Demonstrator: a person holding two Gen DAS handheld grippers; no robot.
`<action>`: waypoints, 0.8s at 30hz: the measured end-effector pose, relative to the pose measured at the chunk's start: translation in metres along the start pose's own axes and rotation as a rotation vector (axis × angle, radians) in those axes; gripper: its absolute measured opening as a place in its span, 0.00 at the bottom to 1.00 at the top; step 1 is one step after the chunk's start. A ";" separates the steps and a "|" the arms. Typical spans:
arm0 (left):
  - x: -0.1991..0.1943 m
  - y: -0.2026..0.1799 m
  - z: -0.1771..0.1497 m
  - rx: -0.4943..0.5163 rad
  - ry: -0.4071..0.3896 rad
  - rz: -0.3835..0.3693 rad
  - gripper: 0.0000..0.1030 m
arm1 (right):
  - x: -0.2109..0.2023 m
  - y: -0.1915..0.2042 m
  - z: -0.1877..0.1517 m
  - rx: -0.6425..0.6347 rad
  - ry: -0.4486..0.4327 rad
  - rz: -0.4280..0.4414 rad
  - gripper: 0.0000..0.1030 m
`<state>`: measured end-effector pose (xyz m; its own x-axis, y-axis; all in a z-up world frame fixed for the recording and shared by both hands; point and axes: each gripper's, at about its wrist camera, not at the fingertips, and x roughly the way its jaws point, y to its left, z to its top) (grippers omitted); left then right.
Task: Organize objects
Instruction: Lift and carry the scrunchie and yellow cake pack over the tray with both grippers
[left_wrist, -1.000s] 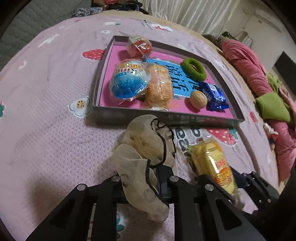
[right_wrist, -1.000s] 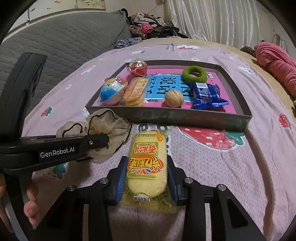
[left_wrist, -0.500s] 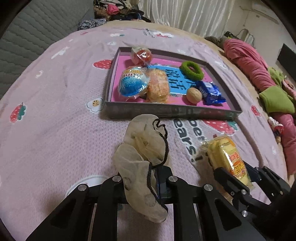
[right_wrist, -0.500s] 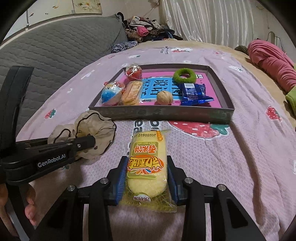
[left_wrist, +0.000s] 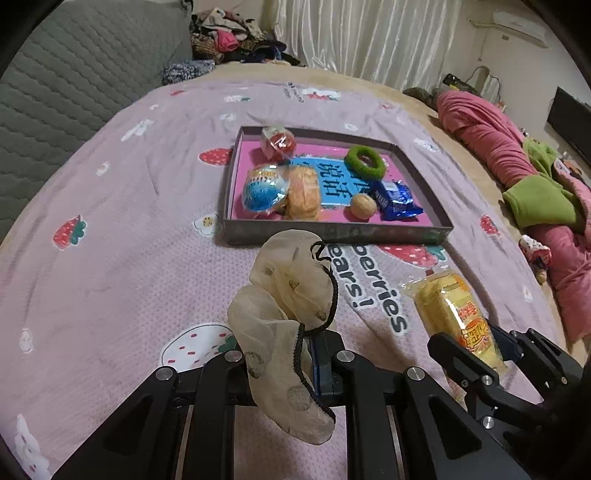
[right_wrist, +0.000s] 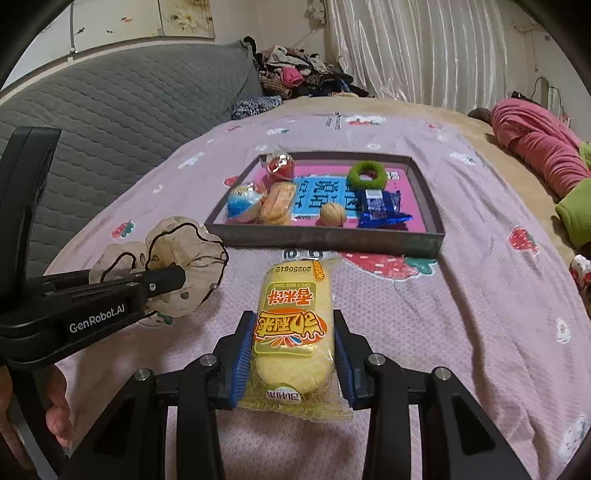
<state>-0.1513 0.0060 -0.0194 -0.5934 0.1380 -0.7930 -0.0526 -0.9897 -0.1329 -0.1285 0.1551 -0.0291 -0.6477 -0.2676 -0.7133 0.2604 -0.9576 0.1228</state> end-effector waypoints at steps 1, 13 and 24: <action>-0.004 -0.001 0.000 0.003 -0.006 0.003 0.16 | -0.005 0.000 0.000 0.000 -0.005 0.000 0.39; -0.041 -0.016 0.002 0.023 -0.052 -0.002 0.16 | -0.042 0.006 0.009 -0.028 -0.054 -0.006 0.39; -0.073 -0.030 0.010 0.050 -0.104 -0.002 0.16 | -0.075 0.009 0.020 -0.039 -0.108 -0.008 0.39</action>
<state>-0.1140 0.0252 0.0486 -0.6729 0.1382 -0.7267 -0.0922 -0.9904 -0.1030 -0.0925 0.1648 0.0393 -0.7226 -0.2721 -0.6355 0.2812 -0.9555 0.0893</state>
